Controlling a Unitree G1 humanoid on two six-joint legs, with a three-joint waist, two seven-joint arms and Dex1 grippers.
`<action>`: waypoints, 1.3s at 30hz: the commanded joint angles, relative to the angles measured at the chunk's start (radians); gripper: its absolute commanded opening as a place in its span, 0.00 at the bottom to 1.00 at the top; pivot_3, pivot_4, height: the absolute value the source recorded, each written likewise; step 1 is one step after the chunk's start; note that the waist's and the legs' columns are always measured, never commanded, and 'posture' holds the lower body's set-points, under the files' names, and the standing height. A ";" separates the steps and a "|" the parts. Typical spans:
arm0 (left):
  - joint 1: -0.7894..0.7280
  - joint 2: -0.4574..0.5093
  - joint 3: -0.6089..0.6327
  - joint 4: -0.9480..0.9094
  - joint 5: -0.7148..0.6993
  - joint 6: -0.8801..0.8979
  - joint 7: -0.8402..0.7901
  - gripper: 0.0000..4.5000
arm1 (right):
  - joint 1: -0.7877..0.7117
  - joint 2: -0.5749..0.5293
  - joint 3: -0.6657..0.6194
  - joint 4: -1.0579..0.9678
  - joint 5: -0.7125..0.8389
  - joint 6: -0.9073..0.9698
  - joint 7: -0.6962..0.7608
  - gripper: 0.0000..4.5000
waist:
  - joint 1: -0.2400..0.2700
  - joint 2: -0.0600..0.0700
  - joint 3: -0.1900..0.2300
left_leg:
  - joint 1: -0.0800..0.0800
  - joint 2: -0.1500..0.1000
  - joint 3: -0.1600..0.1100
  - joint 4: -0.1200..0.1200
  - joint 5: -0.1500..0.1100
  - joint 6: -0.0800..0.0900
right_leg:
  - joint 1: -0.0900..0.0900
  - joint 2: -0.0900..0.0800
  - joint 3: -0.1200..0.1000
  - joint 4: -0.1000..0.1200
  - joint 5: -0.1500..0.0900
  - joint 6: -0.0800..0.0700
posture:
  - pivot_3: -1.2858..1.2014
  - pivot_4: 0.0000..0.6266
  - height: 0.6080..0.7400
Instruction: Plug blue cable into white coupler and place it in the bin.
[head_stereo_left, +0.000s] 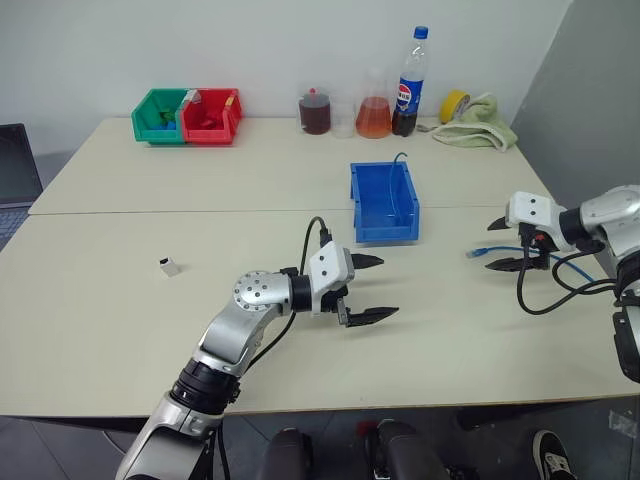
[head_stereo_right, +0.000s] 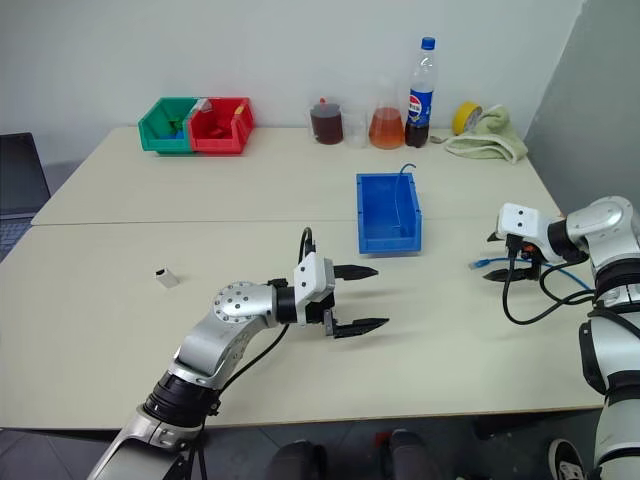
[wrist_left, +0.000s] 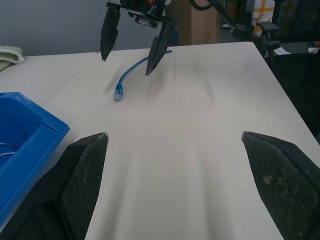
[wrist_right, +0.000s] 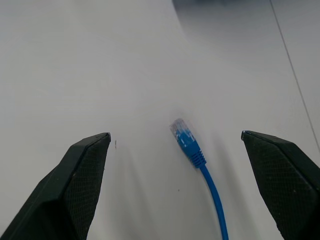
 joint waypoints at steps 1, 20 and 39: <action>-0.005 0.003 0.016 -0.051 -0.011 0.008 0.006 1.00 | -0.058 0.013 0.019 0.034 -0.060 0.001 -0.055 0.99 | -0.001 0.000 0.000 | 0.000 0.000 0.000 0.000 0.000 0.000 | 0.000 0.000 0.000 0.000 0.000 0.000 | 0.52 0.24 1.00; 0.036 0.034 0.028 -0.149 -0.030 0.087 0.033 1.00 | -0.071 0.082 0.061 0.102 -0.221 0.120 -0.269 0.99 | -0.002 0.000 0.000 | 0.005 0.000 0.000 0.002 0.002 -0.002 | 0.000 0.000 0.001 0.012 -0.003 -0.002 | 0.52 0.24 1.00; 0.035 0.041 0.031 -0.174 -0.040 0.119 0.060 1.00 | -0.075 0.157 0.091 0.111 -0.312 0.131 -0.436 0.99 | -0.007 0.000 0.000 | 0.015 0.000 0.001 0.001 0.003 -0.004 | 0.007 0.000 0.001 0.013 -0.003 -0.002 | 0.52 0.24 1.00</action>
